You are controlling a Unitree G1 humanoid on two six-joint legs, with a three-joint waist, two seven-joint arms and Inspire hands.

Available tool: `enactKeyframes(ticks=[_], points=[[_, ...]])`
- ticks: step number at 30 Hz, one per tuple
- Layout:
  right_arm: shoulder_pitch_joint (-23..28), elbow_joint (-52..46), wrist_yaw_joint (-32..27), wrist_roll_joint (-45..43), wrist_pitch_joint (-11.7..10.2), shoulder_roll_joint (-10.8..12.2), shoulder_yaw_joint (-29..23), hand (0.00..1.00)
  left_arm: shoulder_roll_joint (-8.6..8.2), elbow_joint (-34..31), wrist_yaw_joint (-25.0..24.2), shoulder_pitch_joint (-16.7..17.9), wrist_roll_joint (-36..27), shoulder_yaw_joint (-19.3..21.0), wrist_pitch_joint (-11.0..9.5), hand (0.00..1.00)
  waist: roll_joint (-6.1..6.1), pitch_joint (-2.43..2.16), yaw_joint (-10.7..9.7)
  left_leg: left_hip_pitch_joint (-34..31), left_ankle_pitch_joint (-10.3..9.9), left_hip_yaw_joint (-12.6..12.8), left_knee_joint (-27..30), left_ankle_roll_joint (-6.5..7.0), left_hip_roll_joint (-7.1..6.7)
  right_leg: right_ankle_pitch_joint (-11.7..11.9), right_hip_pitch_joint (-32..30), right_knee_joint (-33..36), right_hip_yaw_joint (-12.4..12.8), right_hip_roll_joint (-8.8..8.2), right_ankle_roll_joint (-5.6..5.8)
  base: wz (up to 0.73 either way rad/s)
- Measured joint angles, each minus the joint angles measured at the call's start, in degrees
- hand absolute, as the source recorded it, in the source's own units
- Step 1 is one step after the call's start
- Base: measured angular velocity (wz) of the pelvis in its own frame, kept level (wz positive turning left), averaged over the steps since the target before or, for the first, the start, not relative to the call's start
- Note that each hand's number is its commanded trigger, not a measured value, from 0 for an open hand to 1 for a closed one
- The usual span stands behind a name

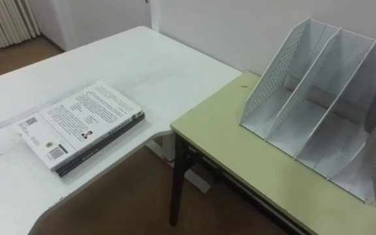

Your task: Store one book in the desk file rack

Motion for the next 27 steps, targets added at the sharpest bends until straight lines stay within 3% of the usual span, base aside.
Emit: enactKeyframes(ticks=[10, 11, 12, 20, 27], points=[[-0.1, 3.1, 2.0, 0.1, 0.2, -1.6, 0.1, 1.00, 0.96, -0.7, 0.0, 0.6, 0.0, -0.1, 0.4, 0.00, -0.13, -0.04, -0.1, -0.5, 0.4, -0.5, 0.3, 0.09, -0.24, 0.0, 0.0, 0.0, -1.4, -0.42, 0.00, 0.04], [-0.1, 3.2, 2.0, 0.1, 0.2, -1.7, 0.1, 0.57, 1.13, -0.8, 0.0, 0.7, 0.0, -0.1, 0.4, 0.00, -0.17, -0.04, -0.1, -0.5, 0.5, -0.5, 0.3, 0.08, -0.28, 0.0, 0.0, 0.1, -1.4, -0.45, 0.00, 0.00], [-0.1, 3.3, 2.0, 0.1, 0.2, -1.8, 0.1, 0.00, 1.30, -0.7, 0.0, 0.9, 0.0, -0.1, 0.4, 0.00, -0.21, -0.03, -0.1, -0.5, 0.5, -0.5, 0.3, 0.08, -0.31, 0.0, 0.0, 0.1, -1.4, -0.48, 0.00, 0.00], [-0.1, 4.6, 1.8, 0.0, 0.2, -2.4, 0.1, 0.00, 1.78, -0.6, 0.1, 2.0, 0.5, -0.1, 0.5, 0.00, -0.26, -0.06, 0.0, -0.5, 0.7, -0.8, 0.4, 0.08, -0.81, 0.0, 0.3, -0.1, -1.6, -0.55, 0.00, 0.00], [-0.1, 6.8, 0.6, 0.0, 0.2, -2.6, 0.1, 0.00, 1.97, -0.4, 0.1, 3.0, 0.7, -0.4, 2.5, 0.00, 0.26, -0.07, -0.1, -0.5, 0.7, -1.3, 0.4, 0.07, -0.81, 0.0, 0.3, -0.1, -1.9, -0.61, 0.00, 0.01]])
